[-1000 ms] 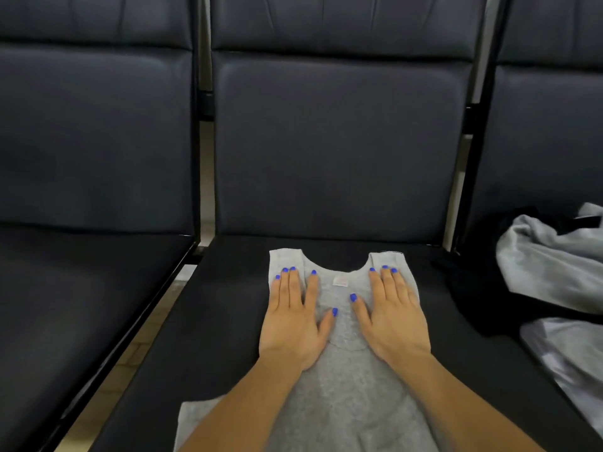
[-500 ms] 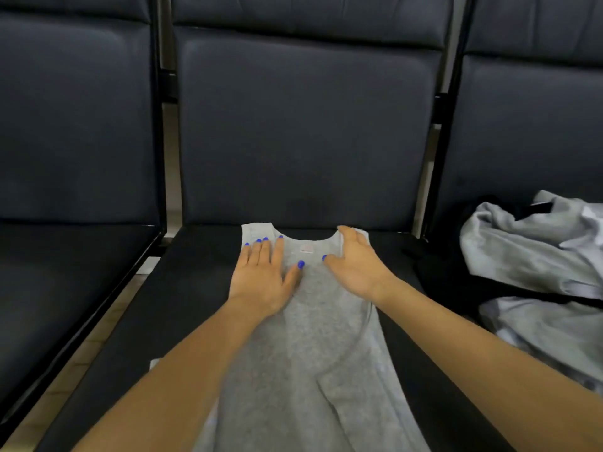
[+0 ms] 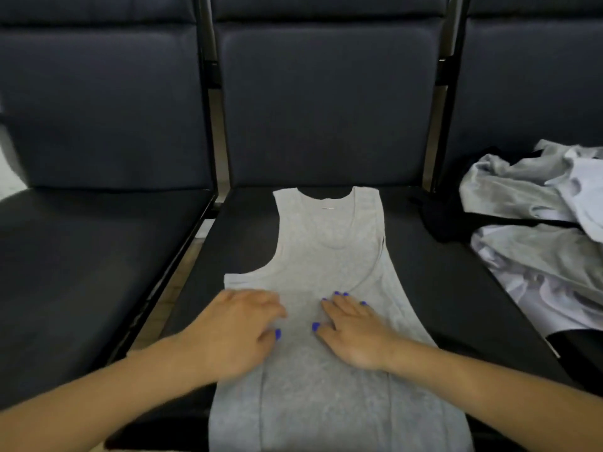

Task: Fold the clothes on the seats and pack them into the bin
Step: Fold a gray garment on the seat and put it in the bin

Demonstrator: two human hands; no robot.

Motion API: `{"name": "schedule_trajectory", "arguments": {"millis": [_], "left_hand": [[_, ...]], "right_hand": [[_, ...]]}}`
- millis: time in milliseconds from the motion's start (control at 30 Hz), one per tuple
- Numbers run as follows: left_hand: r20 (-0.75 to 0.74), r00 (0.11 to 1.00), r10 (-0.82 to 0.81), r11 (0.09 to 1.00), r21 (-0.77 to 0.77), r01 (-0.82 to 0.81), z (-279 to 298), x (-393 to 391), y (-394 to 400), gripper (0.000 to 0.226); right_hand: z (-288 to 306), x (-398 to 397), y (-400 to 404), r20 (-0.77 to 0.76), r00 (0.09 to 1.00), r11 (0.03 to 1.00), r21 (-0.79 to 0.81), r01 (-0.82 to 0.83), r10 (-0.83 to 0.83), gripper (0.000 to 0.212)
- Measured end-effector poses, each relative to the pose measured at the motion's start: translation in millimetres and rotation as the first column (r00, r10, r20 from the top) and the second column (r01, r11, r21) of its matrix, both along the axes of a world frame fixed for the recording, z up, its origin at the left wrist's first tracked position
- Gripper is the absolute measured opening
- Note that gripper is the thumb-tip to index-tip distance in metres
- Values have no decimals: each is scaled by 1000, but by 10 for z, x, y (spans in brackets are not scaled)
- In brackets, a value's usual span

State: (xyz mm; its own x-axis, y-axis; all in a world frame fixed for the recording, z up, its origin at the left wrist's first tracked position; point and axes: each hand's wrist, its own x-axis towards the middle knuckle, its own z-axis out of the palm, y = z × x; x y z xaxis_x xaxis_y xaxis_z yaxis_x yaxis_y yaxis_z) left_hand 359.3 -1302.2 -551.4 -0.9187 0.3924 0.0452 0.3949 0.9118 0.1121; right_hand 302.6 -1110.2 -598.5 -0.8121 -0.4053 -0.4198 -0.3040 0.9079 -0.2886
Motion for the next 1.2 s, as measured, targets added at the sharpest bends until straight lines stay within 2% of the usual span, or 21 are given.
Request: {"name": "schedule_trajectory", "arguments": {"millis": [67,100,167,233,300,367,433,500,600,667,733,800,867,933,967,1033,1133,1200], "left_hand": [[217,971,99,994,-63,-88,4,378,-10,67],[270,947,173,981,-131,-142,-20,476,-28,77],[201,935,292,939,-248,-240,-17,544,-56,98],[162,907,389,887,-333,-320,4,530,-98,93],[230,870,437,874,-335,-351,14,498,-104,74],[299,854,426,899,-252,-359,26,477,-92,61],[382,839,388,917,-75,-391,34,454,-77,51],[472,806,356,870,147,-470,61,407,-76,45],[643,711,284,690,378,-617,183,385,-121,34],[741,633,224,570,427,-702,262,415,-200,26],[788,590,178,453,467,-760,306,452,-286,24],[781,597,184,389,500,-774,310,486,-363,23],[749,620,235,380,517,-767,291,507,-435,21],[711,637,297,388,520,-761,276,521,-519,18],[689,646,329,396,520,-757,277,524,-562,17],[643,662,386,440,503,-744,283,512,-613,15],[537,713,451,650,351,-675,270,453,-641,14],[532,725,438,718,277,-638,254,388,-653,18]], "right_hand": [[6,-13,9,-10,1000,1000,-24,-4,4,59],[33,-8,32,-32,999,999,-36,-10,9,58],[126,19,107,-104,995,998,-67,-7,0,57],[299,84,198,-190,982,1000,-6,7,-8,61],[470,164,287,-268,963,981,187,52,0,51],[605,248,368,-216,976,934,351,73,5,29],[643,296,453,-126,991,936,342,86,-45,20],[617,263,549,-78,990,962,239,129,-114,23],[635,209,685,41,950,950,-24,310,-309,25],[699,205,788,265,857,811,-290,507,-442,23],[773,211,909,509,737,576,-468,670,-445,21],[791,201,1035,680,620,389,-488,781,-391,24],[739,197,1145,786,494,235,-435,869,-372,28],[676,213,1243,800,440,155,-414,897,-408,28],[656,231,1290,776,452,165,-425,890,-440,25],[627,253,1396,664,519,243,-467,850,-538,23],[602,231,1552,328,635,425,-524,738,-699,25],[609,212,1622,114,671,534,-514,671,-732,20]]}}
